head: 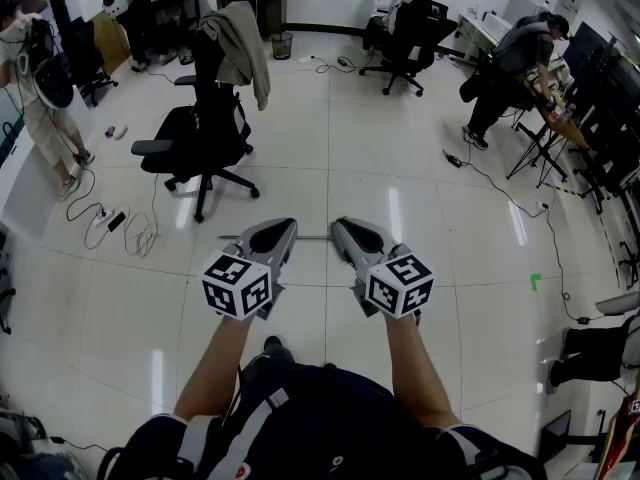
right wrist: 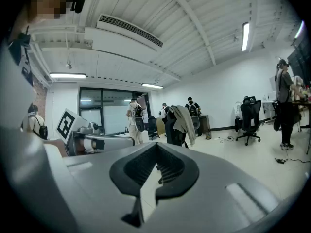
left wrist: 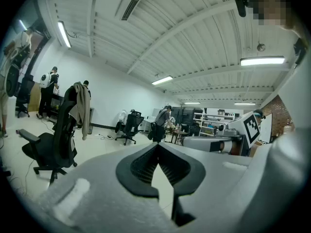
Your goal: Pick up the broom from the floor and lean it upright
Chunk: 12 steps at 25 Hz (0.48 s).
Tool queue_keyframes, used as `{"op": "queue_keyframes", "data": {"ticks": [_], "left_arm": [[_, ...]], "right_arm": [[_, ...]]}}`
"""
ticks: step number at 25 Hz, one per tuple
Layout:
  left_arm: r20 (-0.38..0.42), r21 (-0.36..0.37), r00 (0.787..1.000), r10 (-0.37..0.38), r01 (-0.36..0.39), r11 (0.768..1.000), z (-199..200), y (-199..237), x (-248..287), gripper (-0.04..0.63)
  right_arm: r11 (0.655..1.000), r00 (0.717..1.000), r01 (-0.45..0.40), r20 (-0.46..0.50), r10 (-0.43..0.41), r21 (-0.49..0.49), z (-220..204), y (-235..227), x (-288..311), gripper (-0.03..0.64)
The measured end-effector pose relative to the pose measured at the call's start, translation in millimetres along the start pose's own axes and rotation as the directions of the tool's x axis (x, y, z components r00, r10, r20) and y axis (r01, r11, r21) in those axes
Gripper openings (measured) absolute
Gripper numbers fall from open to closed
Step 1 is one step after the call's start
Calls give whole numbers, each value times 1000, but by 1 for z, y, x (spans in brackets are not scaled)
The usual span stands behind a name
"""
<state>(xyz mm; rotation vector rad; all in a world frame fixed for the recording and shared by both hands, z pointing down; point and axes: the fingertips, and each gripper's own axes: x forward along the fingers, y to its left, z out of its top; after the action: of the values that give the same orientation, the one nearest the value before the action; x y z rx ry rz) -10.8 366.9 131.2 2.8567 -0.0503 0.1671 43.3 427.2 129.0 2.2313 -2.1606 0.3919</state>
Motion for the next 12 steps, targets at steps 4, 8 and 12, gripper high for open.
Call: {"op": "queue_keyframes", "data": {"ticks": [4, 8, 12], "left_arm": [[-8, 16, 1000, 14, -13, 1000, 9, 40, 1, 0], [-19, 24, 1000, -5, 5, 1000, 19, 81, 4, 0], [-15, 13, 1000, -15, 15, 1000, 25, 117, -3, 0]], "right_arm": [[1000, 1000, -4, -14, 4, -12, 8, -1, 37, 3], [1000, 1000, 3, -30, -4, -24, 14, -1, 80, 3], [1000, 999, 11, -53, -11, -12, 11, 3, 119, 3]]}}
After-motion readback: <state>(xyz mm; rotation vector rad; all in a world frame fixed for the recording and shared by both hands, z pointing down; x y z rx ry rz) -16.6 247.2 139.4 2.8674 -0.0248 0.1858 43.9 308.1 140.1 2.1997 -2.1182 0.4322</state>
